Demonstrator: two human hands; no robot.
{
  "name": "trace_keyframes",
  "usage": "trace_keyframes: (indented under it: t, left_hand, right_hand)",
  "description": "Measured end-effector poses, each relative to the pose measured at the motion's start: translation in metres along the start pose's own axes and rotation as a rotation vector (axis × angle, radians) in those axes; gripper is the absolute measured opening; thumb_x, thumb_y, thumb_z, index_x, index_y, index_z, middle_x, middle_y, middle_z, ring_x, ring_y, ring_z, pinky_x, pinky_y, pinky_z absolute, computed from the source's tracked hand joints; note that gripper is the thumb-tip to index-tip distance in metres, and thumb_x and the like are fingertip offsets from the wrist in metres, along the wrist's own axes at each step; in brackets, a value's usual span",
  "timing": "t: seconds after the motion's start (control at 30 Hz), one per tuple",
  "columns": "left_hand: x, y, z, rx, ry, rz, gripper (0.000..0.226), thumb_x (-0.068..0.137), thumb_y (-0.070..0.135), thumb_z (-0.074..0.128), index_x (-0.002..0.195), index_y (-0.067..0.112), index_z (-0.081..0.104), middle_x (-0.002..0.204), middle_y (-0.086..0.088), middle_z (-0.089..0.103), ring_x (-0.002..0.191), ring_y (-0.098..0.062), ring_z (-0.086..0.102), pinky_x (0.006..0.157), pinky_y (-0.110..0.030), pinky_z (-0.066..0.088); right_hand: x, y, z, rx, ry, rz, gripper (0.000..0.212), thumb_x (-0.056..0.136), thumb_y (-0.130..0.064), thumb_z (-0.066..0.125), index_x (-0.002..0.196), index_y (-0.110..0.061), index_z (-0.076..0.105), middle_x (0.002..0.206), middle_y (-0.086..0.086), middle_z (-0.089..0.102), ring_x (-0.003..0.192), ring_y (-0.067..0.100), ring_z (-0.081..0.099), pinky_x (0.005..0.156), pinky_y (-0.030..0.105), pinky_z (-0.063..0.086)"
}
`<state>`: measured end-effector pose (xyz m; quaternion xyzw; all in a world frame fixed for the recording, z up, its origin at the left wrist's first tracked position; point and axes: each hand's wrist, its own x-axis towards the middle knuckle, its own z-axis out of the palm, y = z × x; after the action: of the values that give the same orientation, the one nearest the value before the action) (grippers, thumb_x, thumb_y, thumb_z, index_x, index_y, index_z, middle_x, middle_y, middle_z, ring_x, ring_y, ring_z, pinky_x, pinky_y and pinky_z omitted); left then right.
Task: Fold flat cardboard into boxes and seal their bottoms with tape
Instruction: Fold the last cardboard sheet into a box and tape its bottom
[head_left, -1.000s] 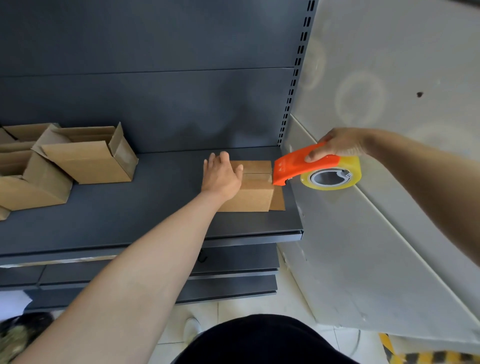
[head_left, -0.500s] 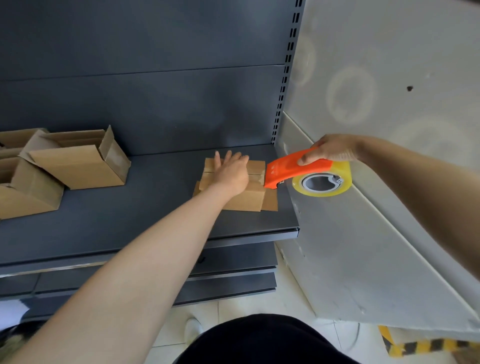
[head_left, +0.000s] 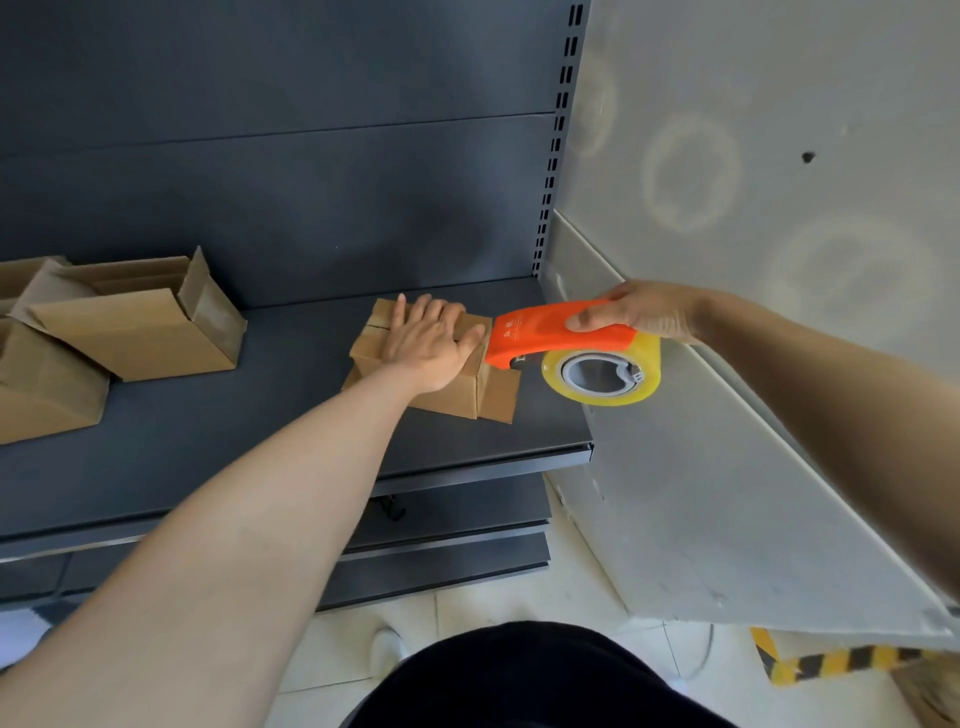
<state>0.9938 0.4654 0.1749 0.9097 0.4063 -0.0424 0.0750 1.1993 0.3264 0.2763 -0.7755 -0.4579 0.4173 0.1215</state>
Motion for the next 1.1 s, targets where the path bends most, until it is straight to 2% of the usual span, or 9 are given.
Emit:
trace_keyframes:
  t: [0.07,0.13,0.23,0.37,0.63,0.83,0.97,1.1]
  left_hand:
    - [0.000,-0.001,-0.001,-0.006,-0.003,0.002,0.060,0.098,0.053,0.014,0.144,0.019,0.032,0.153,-0.005,0.030,0.146,-0.023,0.011,0.119,-0.046,-0.006]
    - [-0.001,-0.005,-0.001,-0.009,-0.003,0.001,0.058,0.098,0.053,0.014,0.142,0.019,0.033,0.152,-0.004,0.030,0.147,-0.022,0.010,0.118,-0.046,-0.007]
    - [0.000,-0.007,-0.002,-0.001,-0.017,-0.001,0.060,0.098,0.053,0.012,0.143,0.020,0.031,0.154,-0.003,0.028,0.147,-0.021,0.007,0.118,-0.045,-0.008]
    - [0.001,-0.008,-0.001,0.008,-0.030,0.002,0.063,0.097,0.055,0.009,0.148,0.022,0.025,0.156,0.001,0.022,0.148,-0.019,0.000,0.118,-0.045,-0.011]
    - [0.003,-0.010,0.001,0.008,-0.036,0.007,0.064,0.097,0.057,0.008,0.150,0.024,0.019,0.158,0.003,0.018,0.148,-0.018,-0.003,0.118,-0.045,-0.010]
    - [0.004,-0.009,0.002,0.007,-0.033,0.009,0.064,0.097,0.057,0.011,0.150,0.023,0.020,0.158,0.003,0.019,0.148,-0.019,-0.002,0.118,-0.046,-0.008]
    - [0.004,-0.010,0.002,-0.004,-0.031,-0.010,0.065,0.096,0.058,0.013,0.150,0.022,0.021,0.158,0.002,0.019,0.148,-0.020,-0.001,0.118,-0.047,-0.007]
    - [0.003,-0.010,0.001,-0.015,-0.038,-0.001,0.068,0.096,0.059,0.011,0.151,0.020,0.019,0.158,0.002,0.018,0.148,-0.020,-0.002,0.118,-0.047,-0.007]
  right_hand:
    - [-0.003,0.005,-0.002,0.005,-0.017,-0.004,0.059,0.068,-0.061,0.070,0.107,-0.016,0.069,0.099,0.005,0.073,0.091,0.024,0.069,0.097,0.043,0.049]
    - [-0.007,0.012,-0.005,-0.019,-0.024,0.014,0.051,0.075,-0.056,0.066,0.106,-0.015,0.070,0.098,0.006,0.074,0.091,0.026,0.070,0.097,0.043,0.050]
    - [-0.018,0.022,-0.015,-0.068,0.007,0.052,0.058,0.064,-0.064,0.069,0.100,-0.019,0.071,0.095,0.003,0.074,0.090,0.025,0.069,0.095,0.041,0.049]
    - [-0.022,0.021,-0.018,-0.170,0.044,0.097,0.041,0.078,-0.055,0.066,0.099,-0.019,0.070,0.096,0.003,0.071,0.091,0.023,0.066,0.094,0.038,0.047]
    - [0.012,-0.008,0.016,-0.358,0.057,0.135,0.051,0.077,-0.058,0.066,0.101,-0.013,0.065,0.099,0.007,0.064,0.091,0.027,0.059,0.079,0.033,0.044]
    - [0.036,-0.037,0.040,-0.416,0.070,0.111,0.052,0.073,-0.061,0.067,0.092,-0.014,0.057,0.091,0.006,0.059,0.085,0.028,0.057,0.071,0.033,0.042]
    - [0.041,-0.058,0.049,-0.450,0.106,0.106,0.046,0.073,-0.058,0.067,0.071,-0.016,0.050,0.075,0.003,0.053,0.070,0.022,0.053,0.065,0.032,0.042]
    - [0.037,-0.084,0.054,-0.592,0.216,0.079,0.038,0.074,-0.049,0.068,0.072,-0.015,0.054,0.071,0.002,0.053,0.066,0.019,0.053,0.058,0.028,0.040]
